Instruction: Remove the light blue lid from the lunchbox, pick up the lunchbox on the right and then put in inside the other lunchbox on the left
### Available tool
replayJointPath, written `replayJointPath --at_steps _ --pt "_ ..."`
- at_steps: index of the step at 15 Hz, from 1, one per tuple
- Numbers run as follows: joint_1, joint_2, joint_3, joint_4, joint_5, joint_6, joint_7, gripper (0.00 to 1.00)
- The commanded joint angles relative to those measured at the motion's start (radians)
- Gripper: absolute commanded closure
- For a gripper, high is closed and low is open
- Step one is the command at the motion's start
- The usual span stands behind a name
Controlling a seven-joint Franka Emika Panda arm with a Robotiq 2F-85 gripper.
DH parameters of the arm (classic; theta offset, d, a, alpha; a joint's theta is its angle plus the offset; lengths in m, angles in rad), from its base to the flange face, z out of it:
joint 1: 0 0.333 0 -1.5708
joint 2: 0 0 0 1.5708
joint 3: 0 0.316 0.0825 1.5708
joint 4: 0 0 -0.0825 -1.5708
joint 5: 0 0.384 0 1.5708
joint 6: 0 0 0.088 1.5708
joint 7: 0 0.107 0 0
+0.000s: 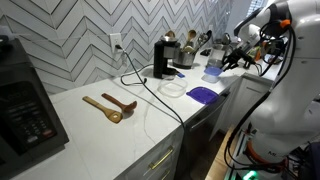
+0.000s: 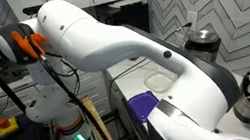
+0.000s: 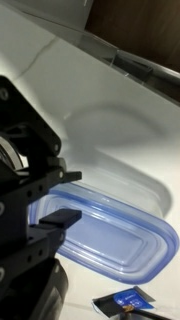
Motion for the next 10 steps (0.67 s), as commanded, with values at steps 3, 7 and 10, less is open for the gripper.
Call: replayJointPath --at_steps 3,7,10 --pt "-0.032 0.019 0.021 0.018 0.027 -0.016 -0.027 0.79" --pt "-0.033 0.013 0.026 0.018 0.029 -0.016 -0.027 0.88" --pt "-0.033 0.007 0.029 0.020 0.034 -0.019 -0.029 0.96"
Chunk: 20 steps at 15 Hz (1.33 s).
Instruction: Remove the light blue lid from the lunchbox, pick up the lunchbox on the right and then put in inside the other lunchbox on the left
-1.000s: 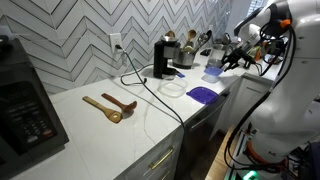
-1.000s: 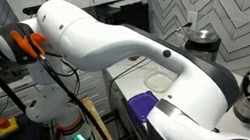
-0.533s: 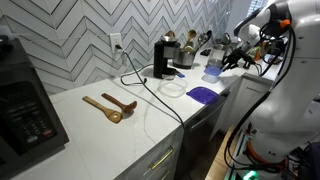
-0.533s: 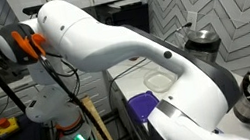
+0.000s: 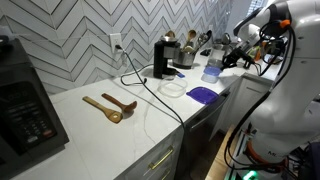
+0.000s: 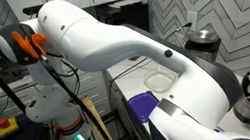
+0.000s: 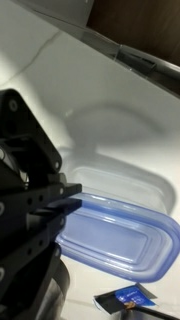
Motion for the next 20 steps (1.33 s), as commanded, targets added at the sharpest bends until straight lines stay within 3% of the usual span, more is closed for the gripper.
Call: replayJointPath --at_steps 1,6,7,9,18,20 --pt "-0.024 0.001 0.017 0.011 0.032 -0.020 -0.028 1.00" --pt "-0.019 -0.007 0.023 0.013 0.041 -0.019 -0.031 0.98" --pt "-0.020 -0.006 0.024 0.015 0.046 -0.017 -0.033 0.73" --pt "-0.017 -0.001 0.031 0.024 0.056 -0.010 -0.049 0.70" --pt "-0.007 0.045 0.075 0.062 0.062 -0.018 -0.137 0.03" --pt "-0.011 0.052 0.085 0.071 0.068 -0.022 -0.159 0.00"
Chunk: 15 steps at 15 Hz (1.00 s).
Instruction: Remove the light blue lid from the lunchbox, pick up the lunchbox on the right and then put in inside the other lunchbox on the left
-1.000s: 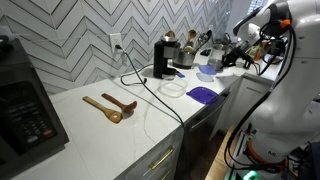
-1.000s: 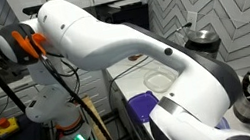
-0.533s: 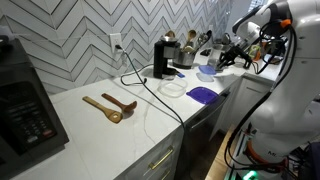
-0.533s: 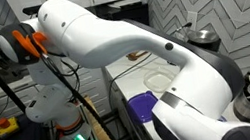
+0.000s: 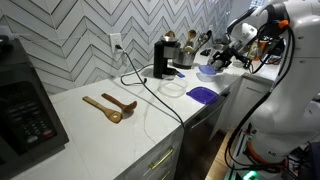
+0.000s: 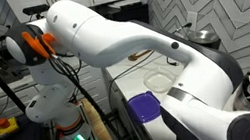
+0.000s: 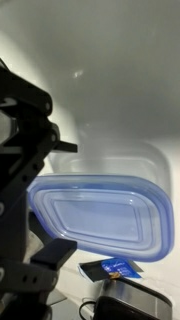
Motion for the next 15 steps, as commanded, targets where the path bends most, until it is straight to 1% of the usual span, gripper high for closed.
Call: replayJointPath --at_steps 1,2,3,4,5,7,8,9,10,11,13,14,15 --pt "-0.016 0.035 0.014 0.038 0.028 -0.020 -0.060 0.02" --pt "-0.016 0.039 0.017 0.043 0.029 -0.021 -0.067 0.07" --pt "-0.017 0.042 0.020 0.047 0.030 -0.022 -0.073 0.19" --pt "-0.018 0.046 0.021 0.050 0.029 -0.022 -0.077 0.33" --pt "-0.018 0.049 0.023 0.052 0.029 -0.022 -0.082 0.42" --pt "-0.019 0.055 0.025 0.057 0.028 -0.023 -0.084 0.52" --pt "-0.020 0.058 0.026 0.059 0.027 -0.023 -0.085 0.51" --pt "-0.020 0.060 0.026 0.060 0.026 -0.021 -0.085 0.37" --pt "-0.021 0.062 0.027 0.062 0.026 -0.021 -0.085 0.26" --pt "-0.021 0.064 0.027 0.063 0.025 -0.021 -0.085 0.23" --pt "-0.022 0.068 0.028 0.063 0.025 -0.019 -0.086 0.12" --pt "-0.023 0.069 0.029 0.063 0.025 -0.020 -0.088 0.11" --pt "-0.023 0.069 0.029 0.063 0.025 -0.020 -0.089 0.12"
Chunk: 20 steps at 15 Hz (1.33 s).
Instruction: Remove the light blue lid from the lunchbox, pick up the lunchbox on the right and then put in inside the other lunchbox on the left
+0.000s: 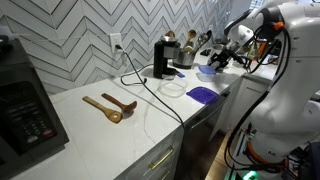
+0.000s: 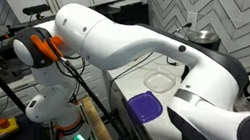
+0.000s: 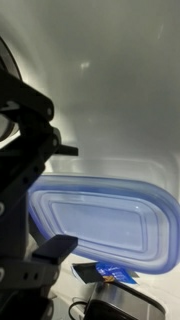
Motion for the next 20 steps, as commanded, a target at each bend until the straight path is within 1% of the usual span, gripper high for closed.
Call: replayJointPath --at_steps 1,2,3,5,6,8,11,13,14,16,17,20 --pt "-0.022 0.021 0.011 0.020 0.021 -0.021 -0.034 0.19" --pt "-0.021 0.021 0.011 0.020 0.021 -0.021 -0.037 0.37" --pt "-0.022 0.021 0.012 0.020 0.022 -0.022 -0.039 0.37" --pt "-0.022 0.021 0.012 0.020 0.022 -0.022 -0.041 0.52" --pt "-0.022 0.021 0.013 0.020 0.022 -0.023 -0.043 0.62" --pt "-0.022 0.020 0.013 0.020 0.021 -0.024 -0.044 0.75" --pt "-0.021 0.013 0.013 0.017 0.015 -0.030 -0.044 0.98" --pt "-0.019 0.009 0.012 0.016 0.007 -0.035 -0.039 1.00" --pt "-0.017 0.006 0.011 0.015 0.004 -0.033 -0.038 0.97" --pt "-0.015 0.002 0.012 0.012 0.005 -0.031 -0.036 0.99" --pt "-0.015 -0.003 0.013 0.010 0.007 -0.032 -0.036 0.98" --pt "-0.008 -0.023 0.016 0.000 0.008 -0.029 -0.036 0.98"
